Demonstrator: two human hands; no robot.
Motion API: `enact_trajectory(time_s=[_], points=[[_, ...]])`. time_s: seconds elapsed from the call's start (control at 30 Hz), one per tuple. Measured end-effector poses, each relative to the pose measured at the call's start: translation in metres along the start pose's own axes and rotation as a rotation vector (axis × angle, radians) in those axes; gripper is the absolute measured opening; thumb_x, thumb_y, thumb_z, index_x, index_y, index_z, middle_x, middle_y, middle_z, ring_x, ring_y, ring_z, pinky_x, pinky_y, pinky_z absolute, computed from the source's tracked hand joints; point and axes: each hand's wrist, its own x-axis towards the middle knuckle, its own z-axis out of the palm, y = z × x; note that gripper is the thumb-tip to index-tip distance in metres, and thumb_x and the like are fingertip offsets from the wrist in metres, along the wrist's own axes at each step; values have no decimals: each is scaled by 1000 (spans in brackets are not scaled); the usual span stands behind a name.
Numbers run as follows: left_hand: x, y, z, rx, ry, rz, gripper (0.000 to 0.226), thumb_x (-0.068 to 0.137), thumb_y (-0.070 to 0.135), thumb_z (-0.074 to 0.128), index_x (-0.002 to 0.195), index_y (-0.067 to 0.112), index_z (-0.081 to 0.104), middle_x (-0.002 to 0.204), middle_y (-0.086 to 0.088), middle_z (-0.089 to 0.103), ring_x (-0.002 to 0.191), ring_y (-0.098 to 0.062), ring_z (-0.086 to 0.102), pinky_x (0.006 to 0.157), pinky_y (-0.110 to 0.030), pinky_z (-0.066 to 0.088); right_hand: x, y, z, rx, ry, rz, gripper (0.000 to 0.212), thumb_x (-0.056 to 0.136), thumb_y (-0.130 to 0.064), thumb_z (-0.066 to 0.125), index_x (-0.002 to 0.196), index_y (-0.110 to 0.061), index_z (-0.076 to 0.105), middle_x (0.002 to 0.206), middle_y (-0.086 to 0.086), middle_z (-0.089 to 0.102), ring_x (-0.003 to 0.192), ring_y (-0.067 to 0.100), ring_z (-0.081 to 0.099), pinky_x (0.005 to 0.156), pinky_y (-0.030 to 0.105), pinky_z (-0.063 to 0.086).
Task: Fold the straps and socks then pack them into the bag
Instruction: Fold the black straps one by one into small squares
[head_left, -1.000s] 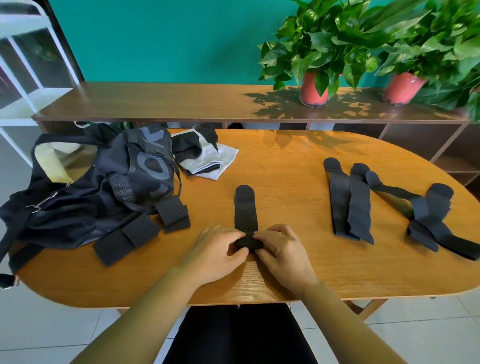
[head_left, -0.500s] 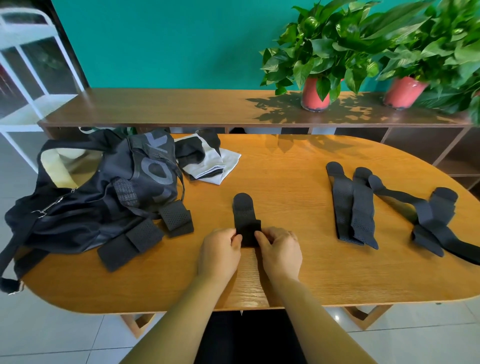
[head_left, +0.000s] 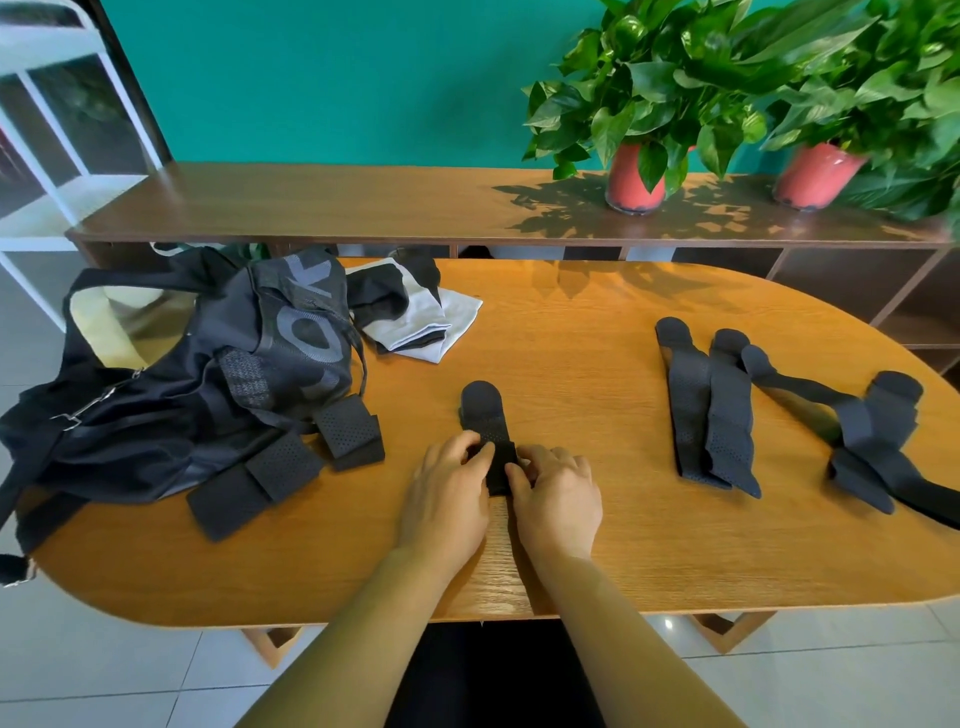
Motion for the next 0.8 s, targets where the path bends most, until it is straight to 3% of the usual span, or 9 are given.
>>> enact_trajectory(time_s=[0.2, 0.33, 0.47, 0.6, 0.7, 0.8], points=[[2, -4, -11, 54, -142, 62, 57, 94, 29, 45, 149, 20, 33, 152, 5, 31, 138, -15, 23, 114, -33, 24, 1, 6, -3, -43, 18, -155, 14, 77, -23, 74, 91, -20, 74, 74, 2, 59, 70, 25, 56, 48, 30, 40], [0, -10, -23, -23, -207, 109, 61, 89, 29, 54, 147, 21, 36, 148, 8, 37, 135, -12, 26, 113, -30, 24, 3, 15, -18, 105, -234, -122, 35, 84, -24, 52, 115, -22, 67, 98, -2, 56, 97, 15, 47, 71, 29, 45], [-8, -17, -26, -158, -195, 114, 44, 90, 25, 55, 134, 29, 53, 124, 10, 57, 117, -7, 42, 101, -33, 41, -4, 25, -32, 150, -325, -328, 51, 74, -12, 57, 124, -22, 61, 124, -11, 54, 115, 9, 40, 94, 26, 40], [-14, -16, -22, -255, -196, 19, 33, 95, 30, 53, 128, 33, 57, 107, 6, 56, 97, -9, 54, 84, -30, 50, -7, 23, -37, 260, -297, -281, 26, 84, -9, 65, 107, -19, 70, 90, -30, 50, 104, 10, 51, 90, 27, 44], [-11, -13, -16, -345, -135, -71, 22, 95, 30, 54, 115, 25, 61, 100, 8, 65, 89, -7, 61, 78, -34, 54, -5, 19, -32, 294, -283, -158, 9, 87, -14, 64, 92, -13, 71, 78, -21, 51, 98, 14, 51, 83, 29, 44], [-7, -7, -11, -363, -21, -158, 11, 94, 30, 58, 95, 20, 61, 89, 7, 69, 78, -10, 63, 67, -32, 53, -4, 14, -23, 246, -232, -59, 11, 87, -21, 64, 91, -13, 70, 89, -3, 62, 98, 17, 47, 78, 26, 39]])
